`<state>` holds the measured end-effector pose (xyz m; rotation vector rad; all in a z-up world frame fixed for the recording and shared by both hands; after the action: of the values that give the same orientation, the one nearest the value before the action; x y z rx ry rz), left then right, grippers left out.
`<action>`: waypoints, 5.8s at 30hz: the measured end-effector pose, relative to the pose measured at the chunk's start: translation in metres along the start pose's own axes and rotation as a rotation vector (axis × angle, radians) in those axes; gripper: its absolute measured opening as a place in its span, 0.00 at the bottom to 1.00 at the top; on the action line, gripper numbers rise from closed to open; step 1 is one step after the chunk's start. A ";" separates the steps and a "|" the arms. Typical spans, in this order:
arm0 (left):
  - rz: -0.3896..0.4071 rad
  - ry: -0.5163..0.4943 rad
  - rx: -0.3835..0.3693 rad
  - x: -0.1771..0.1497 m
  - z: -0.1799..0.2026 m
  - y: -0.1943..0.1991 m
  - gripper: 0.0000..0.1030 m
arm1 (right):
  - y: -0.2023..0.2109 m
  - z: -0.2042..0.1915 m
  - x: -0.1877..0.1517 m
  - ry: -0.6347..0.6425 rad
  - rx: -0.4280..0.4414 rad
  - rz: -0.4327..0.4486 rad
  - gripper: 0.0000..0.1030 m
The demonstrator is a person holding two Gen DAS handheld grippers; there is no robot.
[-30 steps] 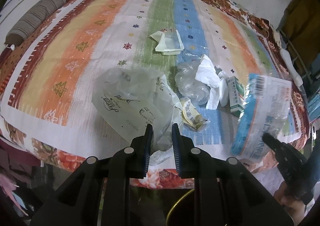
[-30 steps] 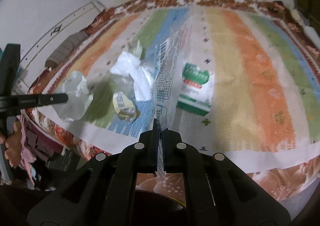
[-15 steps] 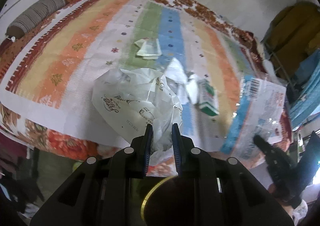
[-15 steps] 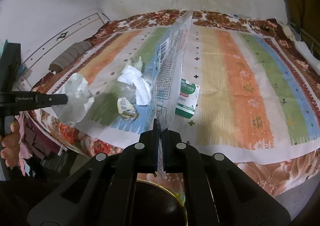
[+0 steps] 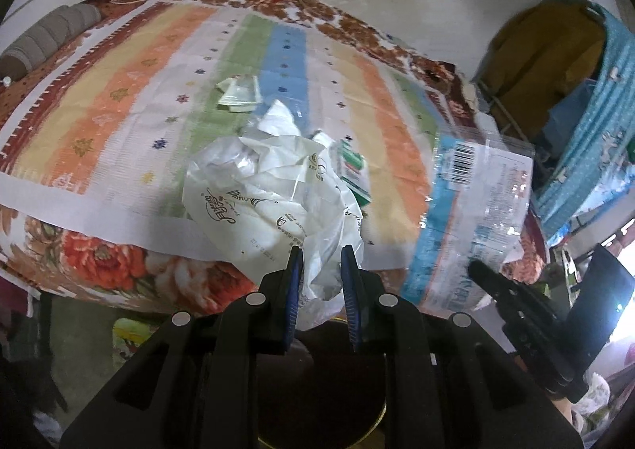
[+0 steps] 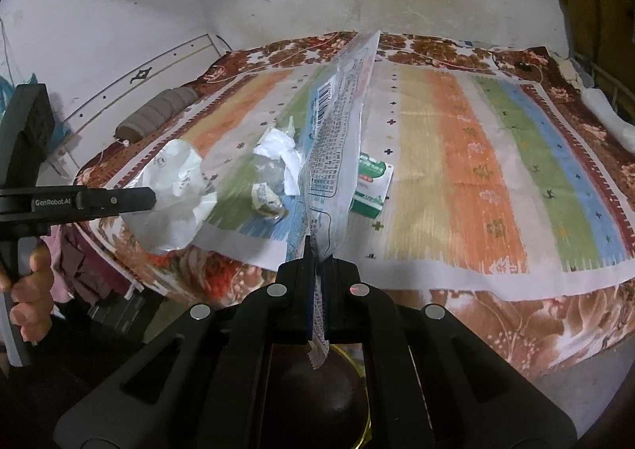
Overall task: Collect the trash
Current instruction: 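Lift both held items and carry them toward the gold-rimmed bin, then open both tools over the bin to drop the packet and bag, then move both open tools back toward the remaining trash on the bed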
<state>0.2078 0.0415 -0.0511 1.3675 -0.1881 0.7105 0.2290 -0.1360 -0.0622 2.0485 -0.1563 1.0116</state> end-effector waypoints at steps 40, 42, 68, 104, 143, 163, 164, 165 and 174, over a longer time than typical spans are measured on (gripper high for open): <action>0.028 -0.095 -0.059 -0.108 0.029 0.032 0.19 | 0.016 -0.042 -0.102 -0.017 0.065 -0.143 0.02; 0.022 -0.114 -0.031 -0.115 0.030 0.029 0.19 | 0.012 -0.039 -0.110 -0.051 0.058 -0.165 0.02; -0.253 0.000 0.039 -0.161 0.018 -0.037 0.20 | -0.037 -0.016 -0.190 -0.318 0.061 -0.461 0.02; -0.015 -0.036 0.175 -0.091 0.004 0.003 0.73 | -0.029 -0.027 -0.138 -0.193 0.097 -0.391 0.55; -0.038 -0.003 0.173 0.054 -0.024 -0.038 0.95 | -0.094 -0.009 0.015 0.005 0.140 -0.271 0.92; -0.146 -0.001 0.243 0.076 -0.077 -0.108 0.94 | -0.157 0.001 0.050 0.093 0.124 -0.226 0.92; -0.147 -0.010 0.251 0.075 -0.079 -0.111 0.94 | -0.161 0.003 0.051 0.087 0.122 -0.226 0.91; -0.147 -0.016 0.260 0.074 -0.081 -0.114 0.94 | -0.164 0.005 0.052 0.087 0.117 -0.227 0.91; -0.189 0.005 0.184 0.068 -0.087 -0.148 0.93 | -0.197 0.009 0.061 0.113 0.112 -0.228 0.85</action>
<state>0.3202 0.1421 -0.1574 1.5363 0.0116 0.5838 0.3606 0.0000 -0.1442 2.0478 0.1933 1.0084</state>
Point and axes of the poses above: each gripper's, at about its wrist camera, not at the fingertips, and y roughly against the way its jaws point, z to its right, x to its top, the point moved 9 cm from there along -y, roughly the way its jaws point, and after that the axes turned 15 degrees about x, right-handed, at the moved point
